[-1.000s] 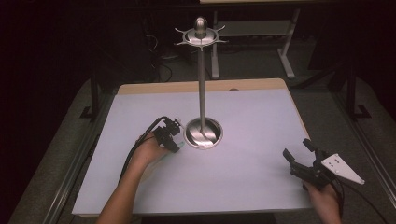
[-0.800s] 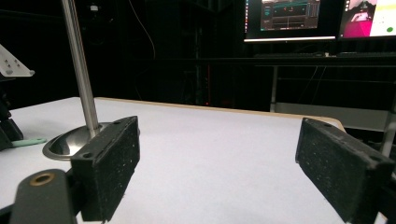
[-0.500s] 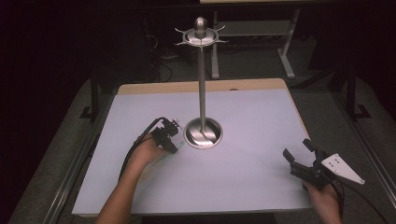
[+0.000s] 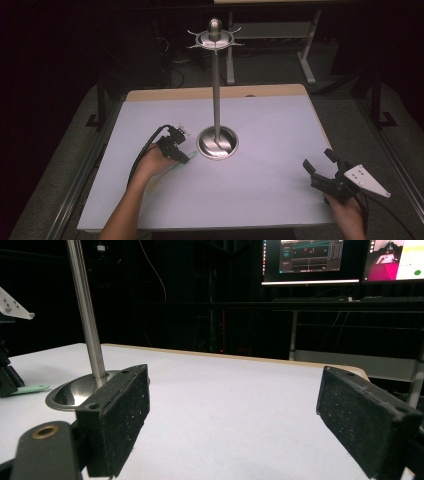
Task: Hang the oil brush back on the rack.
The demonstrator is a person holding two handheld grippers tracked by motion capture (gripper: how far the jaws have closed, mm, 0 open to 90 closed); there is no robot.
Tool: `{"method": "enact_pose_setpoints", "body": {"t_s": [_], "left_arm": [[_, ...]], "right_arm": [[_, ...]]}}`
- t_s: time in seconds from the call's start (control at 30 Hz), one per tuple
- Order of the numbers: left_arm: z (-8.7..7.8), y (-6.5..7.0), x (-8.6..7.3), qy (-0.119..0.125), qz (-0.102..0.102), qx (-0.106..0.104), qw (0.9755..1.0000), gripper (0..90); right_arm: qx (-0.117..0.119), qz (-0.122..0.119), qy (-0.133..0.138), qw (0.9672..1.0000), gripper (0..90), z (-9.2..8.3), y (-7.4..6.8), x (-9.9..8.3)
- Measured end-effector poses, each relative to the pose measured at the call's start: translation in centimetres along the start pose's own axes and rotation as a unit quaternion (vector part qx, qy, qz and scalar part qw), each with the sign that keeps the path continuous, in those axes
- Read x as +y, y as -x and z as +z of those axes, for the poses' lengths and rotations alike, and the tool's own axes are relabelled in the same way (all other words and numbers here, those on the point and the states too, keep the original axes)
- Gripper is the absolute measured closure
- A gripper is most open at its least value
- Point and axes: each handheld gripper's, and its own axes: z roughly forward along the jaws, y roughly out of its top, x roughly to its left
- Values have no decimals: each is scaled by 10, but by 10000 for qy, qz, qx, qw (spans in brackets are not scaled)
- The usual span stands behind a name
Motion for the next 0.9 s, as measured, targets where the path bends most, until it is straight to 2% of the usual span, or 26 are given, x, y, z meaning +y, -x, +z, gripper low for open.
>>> {"method": "enact_pose_setpoints", "body": {"t_s": [0.17, 0.23, 0.33, 0.37, 0.43, 0.53, 0.7, 0.73, 0.87, 0.9], "left_arm": [[-10, -3, -4, 348, 5, -96, 9993, 771], [-16, -3, -7, 635, -10, -131, 9979, 771], [-27, -6, -12, 871, 76, -194, 9960, 771], [-30, -6, -14, 983, 40, -252, 9948, 771], [-36, -9, -18, 1158, 107, -291, 9928, 771], [-42, -9, -24, 1612, -99, -425, 9860, 771], [-56, -12, -32, 2024, -25, -574, 9776, 771], [-59, -12, -33, 2165, -24, -650, 9741, 771], [-70, -13, -38, 2523, 33, -773, 9645, 771], [-73, -14, -40, 2656, 92, -762, 9610, 771]], "right_arm": [[2, 2, 6, 10000, 131, 0, 0, 0], [2, 4, 5, 10000, 131, 0, 0, 0], [4, 7, 3, 10000, 131, 0, 0, 0], [2, 7, 10, 10000, 131, 0, 0, 0], [2, 3, 7, 10000, 131, 0, 0, 0], [2, -4, 1, 10000, 131, 0, 0, 0], [0, -2, -3, 10000, 131, 0, 0, 0], [1, -4, -2, 10000, 131, 0, 0, 0], [0, -3, -3, 10000, 131, 0, 0, 0], [1, -4, -2, 10000, 131, 0, 0, 0]]}}
